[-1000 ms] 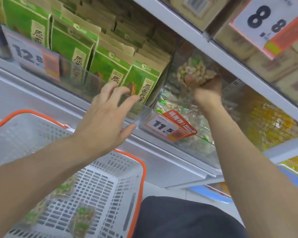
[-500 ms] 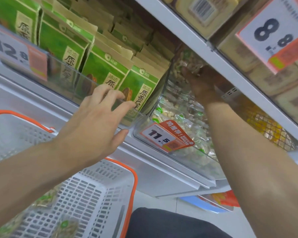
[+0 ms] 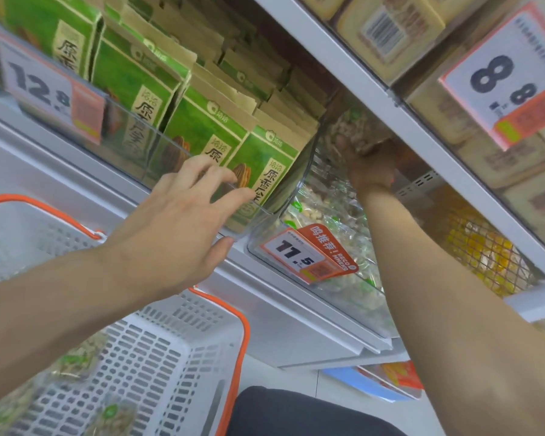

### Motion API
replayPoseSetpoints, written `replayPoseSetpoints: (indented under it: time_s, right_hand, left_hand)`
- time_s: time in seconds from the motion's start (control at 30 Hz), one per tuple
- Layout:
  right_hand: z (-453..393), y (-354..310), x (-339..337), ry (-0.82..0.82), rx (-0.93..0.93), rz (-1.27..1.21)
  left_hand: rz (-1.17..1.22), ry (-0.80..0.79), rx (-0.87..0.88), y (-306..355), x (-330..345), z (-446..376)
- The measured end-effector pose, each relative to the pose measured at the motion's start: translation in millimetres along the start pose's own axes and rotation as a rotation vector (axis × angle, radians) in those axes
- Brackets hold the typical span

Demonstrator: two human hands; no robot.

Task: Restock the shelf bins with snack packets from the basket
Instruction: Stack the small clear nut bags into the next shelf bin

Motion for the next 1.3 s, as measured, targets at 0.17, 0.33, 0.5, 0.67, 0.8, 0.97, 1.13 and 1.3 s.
replayPoseSetpoints:
  time_s: [0.17,0.33,0.5,0.67,0.8,0.97,1.13,1.3]
  right_hand:
    - [9.8,13.5,-3.6,0.049,0.048,0.136]
    - [3.8,18.8,-11.0,0.034,0.093,0.039]
    - [7.0,-2.9,-15.9,-0.064,0.082,0.020]
    - [8.0,-6.1,-5.0,-0.104,0.086,-0.020]
    - [-11.1,21.8,-2.5,-0.065,0.146,0.004]
    - [38.6,4.9,-29.2,-0.030,0.102,-0.162]
    - [162.2,-44.1,-60.3,-0.032,-0.230,-0.151]
    - [262.0,-67.9,27.6,-0.536,-0.383,-0.120]
  left_hand:
    - [0.025,-0.044,0.009,-0.9,-3.7,0.9]
    - [0.057,-0.081,-0.009,0.8,-8.1,4.2]
    - [0.069,-0.122,-0.025,1.3,-7.4,6.5]
    - [0.088,-0.127,0.005,-2.8,-8.9,8.6]
    - [0.102,-0.132,0.022,-5.8,-7.9,8.9]
    - [0.228,-0.033,0.017,-8.1,-17.2,11.7]
    - [0.329,-0.001,-0.081,-17.1,-23.2,28.5]
    - [0.234,-0.371,-0.284,-70.4,23.6,91.7]
Point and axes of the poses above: each hand's wrist, its own z-axis away from the middle knuckle, its own x-axis out of the palm, y = z × x, the point moved 6 cm from there along -z, towards the middle knuckle, and after that the axes turned 6 degrees about z, right-handed, at the moved point
